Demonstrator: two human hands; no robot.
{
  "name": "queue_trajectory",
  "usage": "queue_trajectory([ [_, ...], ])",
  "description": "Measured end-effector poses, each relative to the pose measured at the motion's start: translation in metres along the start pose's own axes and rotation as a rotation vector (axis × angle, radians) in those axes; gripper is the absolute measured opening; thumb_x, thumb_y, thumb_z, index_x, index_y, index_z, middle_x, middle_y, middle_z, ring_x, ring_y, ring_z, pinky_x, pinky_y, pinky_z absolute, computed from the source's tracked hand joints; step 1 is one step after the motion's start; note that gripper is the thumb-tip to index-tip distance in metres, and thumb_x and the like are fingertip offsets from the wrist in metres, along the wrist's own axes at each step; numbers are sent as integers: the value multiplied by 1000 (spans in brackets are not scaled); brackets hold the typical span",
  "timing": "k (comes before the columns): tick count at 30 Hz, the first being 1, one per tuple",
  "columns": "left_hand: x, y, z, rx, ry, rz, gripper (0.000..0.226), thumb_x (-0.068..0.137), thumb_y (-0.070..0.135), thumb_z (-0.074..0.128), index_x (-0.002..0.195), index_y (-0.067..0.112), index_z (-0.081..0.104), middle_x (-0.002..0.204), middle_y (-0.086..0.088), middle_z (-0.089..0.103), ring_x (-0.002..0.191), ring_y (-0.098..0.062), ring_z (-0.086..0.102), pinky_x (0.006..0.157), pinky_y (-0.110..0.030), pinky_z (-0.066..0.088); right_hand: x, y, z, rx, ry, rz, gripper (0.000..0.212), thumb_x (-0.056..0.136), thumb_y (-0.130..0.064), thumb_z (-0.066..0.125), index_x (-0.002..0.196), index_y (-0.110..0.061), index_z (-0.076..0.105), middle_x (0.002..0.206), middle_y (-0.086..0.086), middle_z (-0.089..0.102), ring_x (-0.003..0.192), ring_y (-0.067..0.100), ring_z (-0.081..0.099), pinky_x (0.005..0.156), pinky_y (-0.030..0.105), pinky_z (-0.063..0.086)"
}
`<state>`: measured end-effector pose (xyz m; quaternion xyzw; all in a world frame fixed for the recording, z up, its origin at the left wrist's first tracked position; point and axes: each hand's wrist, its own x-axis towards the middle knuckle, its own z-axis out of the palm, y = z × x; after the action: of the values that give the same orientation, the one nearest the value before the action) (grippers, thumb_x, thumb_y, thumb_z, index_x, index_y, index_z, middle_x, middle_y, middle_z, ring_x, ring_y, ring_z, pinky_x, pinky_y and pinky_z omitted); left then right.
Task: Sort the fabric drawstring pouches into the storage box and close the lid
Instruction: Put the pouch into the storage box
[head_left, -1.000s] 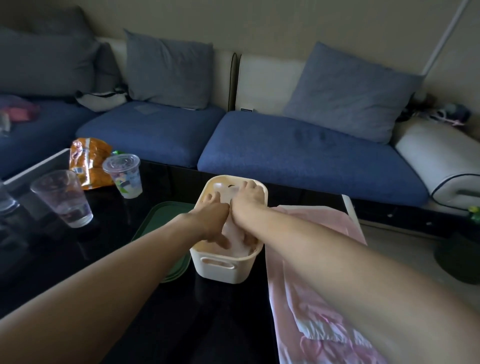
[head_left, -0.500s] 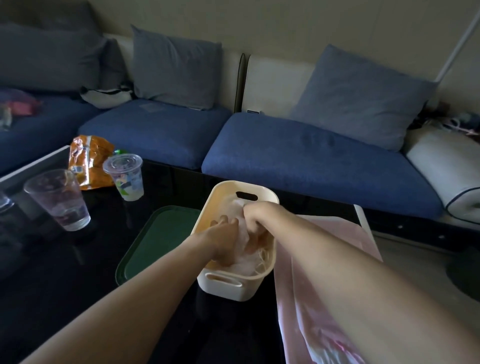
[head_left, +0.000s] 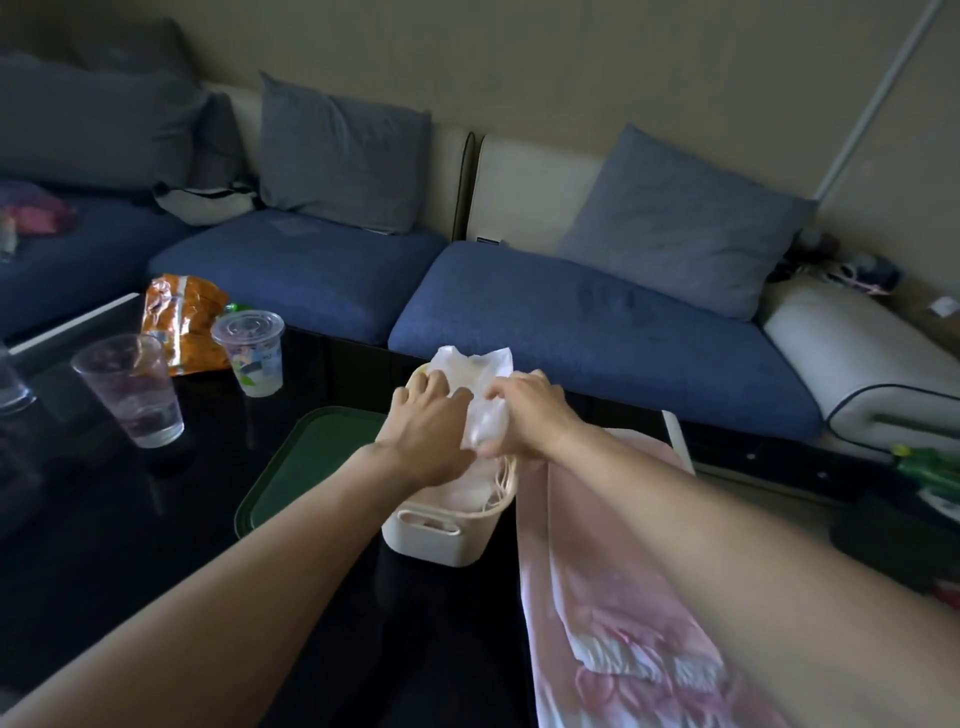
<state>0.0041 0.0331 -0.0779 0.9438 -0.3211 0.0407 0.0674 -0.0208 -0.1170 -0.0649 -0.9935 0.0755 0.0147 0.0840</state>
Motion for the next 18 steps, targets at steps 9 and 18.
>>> queue_trajectory([
  [9, -67, 80, -5, -580, 273, 51, 15, 93, 24, 56, 99, 16, 67, 91, 1, 69, 83, -17, 63, 76, -38, 53, -85, 51, -12, 415, 210, 34, 24, 86, -18, 66, 110, -18, 66, 102, -4, 64, 97, 13, 60, 86, 26, 48],
  [18, -99, 131, 92, -282, -264, 174, 46, 88, 45, 59, 125, 17, 54, 121, -6, 52, 110, -25, 55, 94, -38, 48, -174, 134, 49, 578, 262, 223, 15, 86, -15, 73, 87, -28, 65, 76, -13, 64, 63, -1, 56, 67, 12, 45],
])
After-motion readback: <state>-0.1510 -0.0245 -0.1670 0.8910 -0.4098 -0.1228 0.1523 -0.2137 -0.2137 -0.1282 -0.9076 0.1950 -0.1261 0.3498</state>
